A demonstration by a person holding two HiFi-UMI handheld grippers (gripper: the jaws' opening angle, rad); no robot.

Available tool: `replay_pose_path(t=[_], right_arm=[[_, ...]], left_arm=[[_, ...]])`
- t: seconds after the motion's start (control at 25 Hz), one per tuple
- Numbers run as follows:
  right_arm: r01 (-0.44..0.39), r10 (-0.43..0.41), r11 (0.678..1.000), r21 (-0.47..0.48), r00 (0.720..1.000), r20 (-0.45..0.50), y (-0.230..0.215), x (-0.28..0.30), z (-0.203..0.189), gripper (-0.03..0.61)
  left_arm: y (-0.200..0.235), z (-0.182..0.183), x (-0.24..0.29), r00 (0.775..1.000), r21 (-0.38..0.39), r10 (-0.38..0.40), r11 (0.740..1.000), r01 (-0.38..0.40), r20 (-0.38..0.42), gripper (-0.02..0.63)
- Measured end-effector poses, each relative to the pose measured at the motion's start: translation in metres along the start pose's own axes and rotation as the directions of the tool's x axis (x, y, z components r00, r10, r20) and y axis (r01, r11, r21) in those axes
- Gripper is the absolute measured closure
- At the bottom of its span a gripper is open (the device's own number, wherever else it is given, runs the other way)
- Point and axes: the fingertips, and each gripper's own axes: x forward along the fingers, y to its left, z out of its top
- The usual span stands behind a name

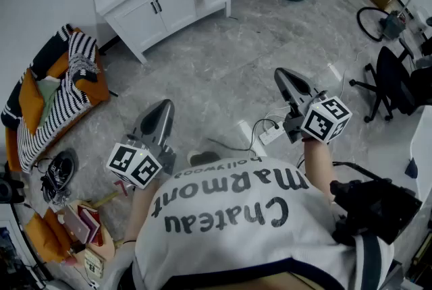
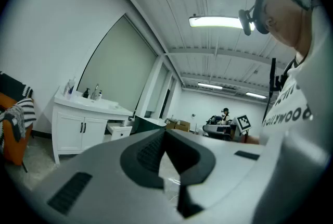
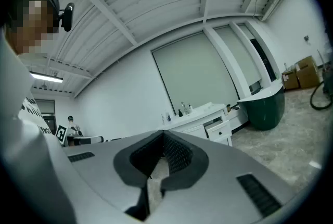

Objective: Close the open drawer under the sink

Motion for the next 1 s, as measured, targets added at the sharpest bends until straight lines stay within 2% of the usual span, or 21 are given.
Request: replay_pose_path(t=[0.28,0.4,0.48,0.56,0.6,0.68,0.72,0.76,0.8,0.92,1.0], right_arm=[[-0.007,0.007,1.0,-0.022,1.0,-0.008,-0.002,-0.005,0.0,0.568],[-0.013,0.013,0.999,-0.03,1.0,-0.006,-0.003,-0.006,0.001,0.568],[-0.031,0.031,0.999,-0.03,1.0,0.0,-0.003,-0.007,0.002,0.568],[-0.054,0.054,0.998,-0.039,0.999,0.005,0.0,-0.006,0.003,0.568],[-0.062,0.062,0.997,-0.052,0.998,0.008,0.002,-0.004,0.004,0.568],[-0.08,0.082,0.994,-0.08,0.996,0.028,0.009,0.0,0.006,0.566],[-0.097,0.101,0.991,-0.088,0.994,0.043,0.014,0.003,0.009,0.566],[-0.119,0.125,0.988,-0.094,0.99,0.059,0.02,0.005,0.013,0.568],[-0.141,0.149,0.985,-0.102,0.986,0.069,0.025,0.009,0.017,0.568],[-0.176,0.186,0.975,-0.137,0.981,0.062,0.03,0.021,0.025,0.566],[-0.16,0.174,0.971,-0.177,0.983,0.064,0.025,0.027,0.031,0.568]], left_arm=[[-0.002,-0.002,0.003,1.0,0.017,-0.006,1.0,0.006,0.0,0.606],[-0.003,0.002,0.003,1.0,0.023,0.002,1.0,-0.003,0.027,0.606],[-0.01,0.008,0.003,0.998,0.045,-0.028,0.999,0.026,0.055,0.606],[-0.021,0.011,0.005,0.992,0.078,-0.103,0.992,0.097,0.072,0.606],[-0.025,0.014,0.004,0.986,0.067,-0.14,0.989,0.134,0.093,0.606],[-0.022,0.026,0.0,0.963,-0.038,-0.191,0.979,0.202,0.189,0.606],[-0.016,0.032,-0.002,0.952,-0.089,-0.194,0.971,0.22,0.238,0.606],[-0.009,0.037,-0.002,0.947,-0.107,-0.182,0.97,0.216,0.263,0.606],[-0.003,0.038,0.001,0.952,-0.085,-0.165,0.978,0.193,0.256,0.606],[0.005,0.034,0.022,0.976,0.061,-0.141,0.989,0.132,0.168,0.606],[0.008,0.038,0.039,0.973,0.079,-0.164,0.985,0.153,0.16,0.606]])
